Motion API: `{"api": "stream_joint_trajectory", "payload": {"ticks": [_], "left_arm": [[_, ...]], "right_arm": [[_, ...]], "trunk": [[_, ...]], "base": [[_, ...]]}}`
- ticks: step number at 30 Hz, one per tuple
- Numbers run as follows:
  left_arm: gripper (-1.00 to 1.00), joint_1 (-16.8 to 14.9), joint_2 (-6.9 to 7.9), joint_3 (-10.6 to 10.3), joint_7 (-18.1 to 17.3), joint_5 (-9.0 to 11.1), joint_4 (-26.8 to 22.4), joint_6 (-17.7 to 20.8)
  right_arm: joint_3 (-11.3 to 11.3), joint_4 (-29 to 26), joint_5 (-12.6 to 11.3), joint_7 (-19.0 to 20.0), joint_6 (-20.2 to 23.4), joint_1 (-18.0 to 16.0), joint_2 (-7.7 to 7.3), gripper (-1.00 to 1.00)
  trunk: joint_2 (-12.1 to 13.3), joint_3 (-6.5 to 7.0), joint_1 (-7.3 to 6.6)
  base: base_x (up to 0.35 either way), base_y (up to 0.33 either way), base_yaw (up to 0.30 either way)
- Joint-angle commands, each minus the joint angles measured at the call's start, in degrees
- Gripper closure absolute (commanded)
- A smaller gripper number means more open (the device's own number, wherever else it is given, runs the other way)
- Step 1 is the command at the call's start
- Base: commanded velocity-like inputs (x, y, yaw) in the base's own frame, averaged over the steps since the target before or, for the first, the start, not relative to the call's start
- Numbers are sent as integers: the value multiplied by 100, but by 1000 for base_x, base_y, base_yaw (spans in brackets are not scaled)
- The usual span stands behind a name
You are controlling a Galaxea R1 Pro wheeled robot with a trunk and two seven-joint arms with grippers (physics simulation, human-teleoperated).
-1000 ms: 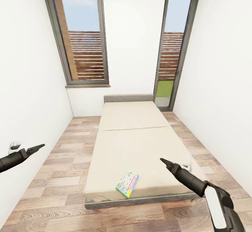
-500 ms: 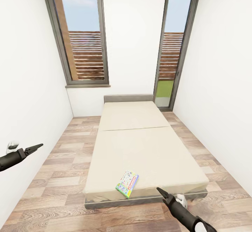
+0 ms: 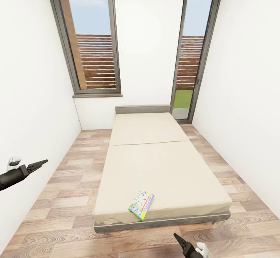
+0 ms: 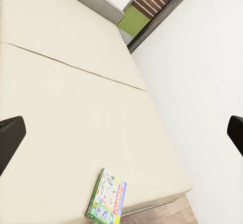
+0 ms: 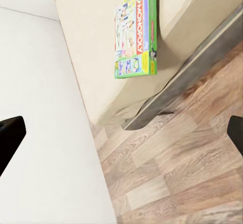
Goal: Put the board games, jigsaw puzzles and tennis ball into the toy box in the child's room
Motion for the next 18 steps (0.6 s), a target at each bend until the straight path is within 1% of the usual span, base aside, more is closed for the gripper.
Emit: {"api": "stream_joint_trajectory", "payload": {"ticks": [1, 7, 9, 14, 16, 17, 18], "left_arm": [[-100, -7, -3, 1, -17, 9, 2, 94], [-100, -7, -8, -17, -17, 10, -6, 159], [-100, -7, -10, -21, -17, 12, -7, 171], [-100, -6, -14, -26, -17, 12, -7, 225], [-100, -6, -13, -26, -17, 11, -7, 237], [-100, -6, -12, -27, -17, 10, -7, 243], [-100, -5, -12, -28, -17, 10, -7, 249]], "right_arm": [[30, 19, -61, 47, 52, -10, 21, -100], [100, 47, -68, 111, 6, -19, 158, -100], [105, 49, -84, 100, -1, -19, 219, -100], [93, 52, -151, 100, 92, -19, 273, -100], [82, 55, -256, 99, 241, -24, 296, -100], [74, 57, -411, 99, 434, -40, 306, -100], [63, 56, -641, 99, 690, -53, 312, -100]], "trunk": [[-13, -13, 4], [-13, -13, 4], [-93, -49, 47], [-294, -139, 157], [-374, -174, 201], [-414, -192, 223], [-454, -210, 245]], "base": [[0, 0, 0], [0, 0, 0], [0, 0, 0], [0, 0, 0], [0, 0, 0], [0, 0, 0], [0, 0, 0]]}}
